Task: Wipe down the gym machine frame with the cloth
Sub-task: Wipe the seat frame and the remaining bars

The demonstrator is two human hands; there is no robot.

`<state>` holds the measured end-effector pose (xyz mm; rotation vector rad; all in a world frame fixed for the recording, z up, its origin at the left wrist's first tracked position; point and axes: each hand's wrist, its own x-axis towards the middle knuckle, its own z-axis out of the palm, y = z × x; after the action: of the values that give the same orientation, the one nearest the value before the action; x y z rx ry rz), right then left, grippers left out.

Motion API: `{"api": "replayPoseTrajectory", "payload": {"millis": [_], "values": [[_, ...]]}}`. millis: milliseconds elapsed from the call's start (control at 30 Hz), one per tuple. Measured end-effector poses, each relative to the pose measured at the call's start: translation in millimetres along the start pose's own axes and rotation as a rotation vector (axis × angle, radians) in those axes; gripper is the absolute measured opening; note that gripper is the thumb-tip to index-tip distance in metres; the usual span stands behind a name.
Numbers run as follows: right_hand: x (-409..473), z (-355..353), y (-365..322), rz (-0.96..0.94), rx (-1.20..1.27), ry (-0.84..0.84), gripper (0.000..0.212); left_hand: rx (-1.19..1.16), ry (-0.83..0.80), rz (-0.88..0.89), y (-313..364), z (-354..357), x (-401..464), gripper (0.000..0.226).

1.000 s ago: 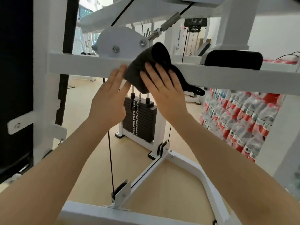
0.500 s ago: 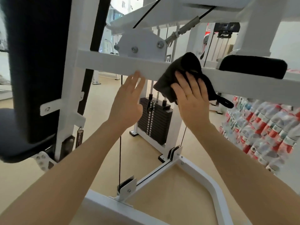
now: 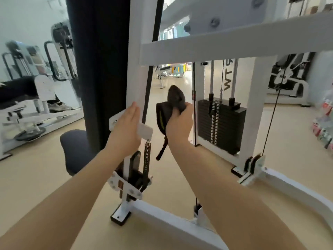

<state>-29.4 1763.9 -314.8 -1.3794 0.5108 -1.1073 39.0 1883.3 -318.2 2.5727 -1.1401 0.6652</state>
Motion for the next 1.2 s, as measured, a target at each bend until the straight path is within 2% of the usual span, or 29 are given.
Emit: {"api": "replayPoseTrajectory", "payload": {"millis": [67, 100, 167, 300, 400, 533, 633, 733, 833, 933, 1000, 1067, 1133, 1200], "values": [[8.8, 25.4, -1.1, 0.162, 0.211, 0.063, 0.003, 0.076, 0.007, 0.048, -19.5, 3.2, 8.6, 0.079], [13.1, 36.5, -2.1, 0.181, 0.272, 0.089, 0.003, 0.057, 0.019, 0.044, -27.1, 3.7, 11.3, 0.080], [20.5, 56.0, -2.8, 0.099, 0.307, 0.091, 0.007, 0.035, 0.046, 0.055, -40.3, 5.8, 15.2, 0.079], [24.0, 109.6, -4.7, -0.180, 0.270, -0.106, 0.032, 0.170, 0.145, 0.172, -58.6, 12.5, 19.3, 0.067], [26.3, 136.2, 6.8, -0.324, 0.201, -0.082, 0.047, 0.334, 0.271, 0.273, -68.3, 17.2, 17.1, 0.049], [31.5, 135.1, 50.3, -0.198, 0.101, -0.173, 0.065, 0.650, 0.304, 0.316, -82.9, 18.9, 11.3, 0.042], [19.8, 133.1, 72.6, -0.155, -0.112, -0.207, 0.068, 0.745, 0.266, 0.330, -90.3, 17.4, 6.9, 0.049], [26.1, 132.0, 57.3, -0.178, -0.034, -0.179, 0.079, 0.780, 0.279, 0.361, -96.8, 14.8, 5.6, 0.051], [47.8, 137.3, 20.2, -0.305, 0.039, -0.066, 0.078, 0.775, 0.280, 0.381, -98.8, 14.7, 6.1, 0.050], [54.5, 142.0, 11.0, -0.344, 0.055, -0.056, 0.078, 0.784, 0.300, 0.394, -99.5, 17.0, 7.0, 0.048], [49.4, 137.5, 31.7, -0.314, -0.016, -0.120, 0.077, 0.790, 0.338, 0.415, -101.5, 19.7, 8.4, 0.044], [33.1, 130.9, 66.5, -0.277, -0.245, -0.193, 0.075, 0.800, 0.352, 0.421, -102.0, 21.8, 10.2, 0.046], [17.7, 127.6, 95.3, -0.354, -0.583, -0.175, 0.069, 0.798, 0.359, 0.406, -100.0, 24.8, 10.3, 0.048], [15.7, 126.6, 102.4, -0.385, -0.682, -0.155, 0.066, 0.764, 0.365, 0.365, -97.8, 30.8, 6.5, 0.049]]}}
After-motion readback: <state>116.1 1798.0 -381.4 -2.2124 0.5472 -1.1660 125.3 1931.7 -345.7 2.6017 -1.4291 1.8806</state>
